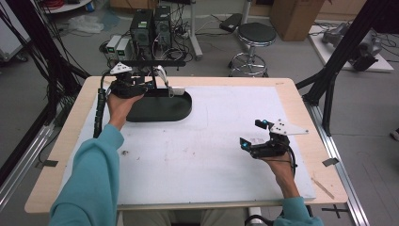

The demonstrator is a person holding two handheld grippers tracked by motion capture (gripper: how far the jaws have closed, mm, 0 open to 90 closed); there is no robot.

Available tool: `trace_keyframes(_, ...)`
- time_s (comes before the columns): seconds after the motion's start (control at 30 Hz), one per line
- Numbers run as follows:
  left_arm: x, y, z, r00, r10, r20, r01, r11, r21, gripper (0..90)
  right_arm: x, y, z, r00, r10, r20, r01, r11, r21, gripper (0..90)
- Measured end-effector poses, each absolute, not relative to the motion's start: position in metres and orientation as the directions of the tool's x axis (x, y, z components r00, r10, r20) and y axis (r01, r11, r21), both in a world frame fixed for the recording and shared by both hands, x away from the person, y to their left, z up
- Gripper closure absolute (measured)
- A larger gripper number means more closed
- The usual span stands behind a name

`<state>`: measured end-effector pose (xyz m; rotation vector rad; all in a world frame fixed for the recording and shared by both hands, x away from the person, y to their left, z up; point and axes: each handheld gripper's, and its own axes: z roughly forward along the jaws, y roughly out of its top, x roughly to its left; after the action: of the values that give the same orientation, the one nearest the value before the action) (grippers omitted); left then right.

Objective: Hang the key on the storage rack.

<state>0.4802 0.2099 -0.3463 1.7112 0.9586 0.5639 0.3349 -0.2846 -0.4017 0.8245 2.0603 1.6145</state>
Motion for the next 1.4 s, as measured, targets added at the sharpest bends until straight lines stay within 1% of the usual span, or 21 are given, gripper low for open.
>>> trace_keyframes(0.07,0.477,0.209,-0.345,0.585,0.809,-0.053,0.307,-0.161,0.938,40.8,0.334,-0.286,-0.404,-0.744,0.665,0.058,0.212,0.154,0.965,0.8)
trace_keyframes(0.13,0.473,0.209,-0.345,0.601,0.798,-0.045,0.286,-0.163,0.944,31.1,0.333,-0.286,-0.405,-0.742,0.668,0.062,0.213,0.147,0.966,0.8)
trace_keyframes(0.2,0.467,0.209,-0.343,0.614,0.789,-0.035,0.261,-0.161,0.952,25.3,0.331,-0.286,-0.406,-0.739,0.669,0.072,0.218,0.136,0.967,0.8)
trace_keyframes(0.27,0.46,0.21,-0.341,0.628,0.778,-0.029,0.245,-0.162,0.956,14.8,0.33,-0.286,-0.406,-0.738,0.671,0.07,0.215,0.135,0.967,0.8)
trace_keyframes(0.3,0.457,0.211,-0.34,0.635,0.772,-0.025,0.228,-0.156,0.961,13.3,0.33,-0.286,-0.406,-0.738,0.672,0.067,0.214,0.138,0.967,0.8)
trace_keyframes(0.37,0.45,0.214,-0.339,0.643,0.765,-0.015,0.201,-0.15,0.968,7.7,0.331,-0.286,-0.406,-0.735,0.675,0.066,0.212,0.136,0.968,0.8)
trace_keyframes(0.5,0.436,0.22,-0.336,0.663,0.749,-0.015,0.16,-0.123,0.979,1.7,0.329,-0.286,-0.406,-0.729,0.681,0.07,0.212,0.127,0.969,0.8)
trace_keyframes(0.7,0.409,0.228,-0.336,0.68,0.733,0.007,0.094,-0.097,0.991,1.7,0.326,-0.289,-0.407,-0.716,0.695,0.063,0.19,0.108,0.976,0.8)
trace_keyframes(0.8,0.391,0.233,-0.342,0.688,0.726,0.026,0.066,-0.098,0.993,1.7,0.323,-0.29,-0.408,-0.71,0.702,0.055,0.173,0.098,0.98,0.8)
trace_keyframes(0.93,0.363,0.242,-0.357,0.689,0.724,0.038,0.034,-0.084,0.996,1.7,0.321,-0.291,-0.412,-0.7,0.713,0.036,0.15,0.098,0.984,0.8)
trace_keyframes(1.13,0.324,0.261,-0.375,0.677,0.735,0.042,-0.003,-0.053,0.999,1.7,0.314,-0.295,-0.42,-0.668,0.744,0.027,0.11,0.062,0.992,0.8)
trace_keyframes(1.27,0.307,0.272,-0.391,0.659,0.751,0.039,-0.031,-0.025,0.999,1.7,0.31,-0.298,-0.429,-0.643,0.765,0.022,0.081,0.04,0.996,0.8)
trace_keyframes(1.4,0.299,0.275,-0.409,0.654,0.756,0.033,-0.011,-0.034,0.999,1.7,0.31,-0.298,-0.436,-0.636,0.772,0.01,0.064,0.039,0.997,0.8)
